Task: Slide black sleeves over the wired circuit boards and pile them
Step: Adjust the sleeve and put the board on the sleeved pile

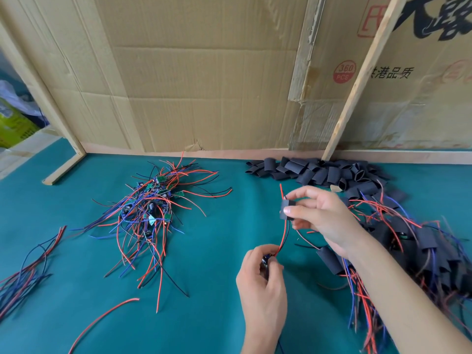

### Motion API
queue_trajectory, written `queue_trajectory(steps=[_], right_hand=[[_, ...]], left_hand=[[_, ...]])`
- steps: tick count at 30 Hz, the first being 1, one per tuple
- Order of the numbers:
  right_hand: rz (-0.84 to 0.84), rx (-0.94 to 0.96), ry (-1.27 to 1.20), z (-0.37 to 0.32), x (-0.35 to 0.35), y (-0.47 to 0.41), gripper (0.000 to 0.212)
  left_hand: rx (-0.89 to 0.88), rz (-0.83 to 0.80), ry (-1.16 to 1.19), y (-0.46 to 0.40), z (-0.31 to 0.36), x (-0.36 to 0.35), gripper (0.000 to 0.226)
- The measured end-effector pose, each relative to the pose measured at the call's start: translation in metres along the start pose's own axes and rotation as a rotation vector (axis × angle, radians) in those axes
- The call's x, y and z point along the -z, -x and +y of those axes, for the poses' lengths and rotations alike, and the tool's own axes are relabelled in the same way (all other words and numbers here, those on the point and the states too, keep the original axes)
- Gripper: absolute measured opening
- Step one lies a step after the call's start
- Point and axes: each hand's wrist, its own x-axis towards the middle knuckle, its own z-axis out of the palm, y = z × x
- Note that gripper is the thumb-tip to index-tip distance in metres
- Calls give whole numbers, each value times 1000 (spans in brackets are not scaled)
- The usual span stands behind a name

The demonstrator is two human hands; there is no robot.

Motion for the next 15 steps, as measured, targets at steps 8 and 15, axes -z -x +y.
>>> queue_trajectory(steps=[8,15], right_hand=[[-13,-64,-160,34,-31,44,15],[202,-24,-201,42,-31,47,20]], left_hand=[[30,11,105,1,7,1,31],[39,-51,105,3,14,2,20]])
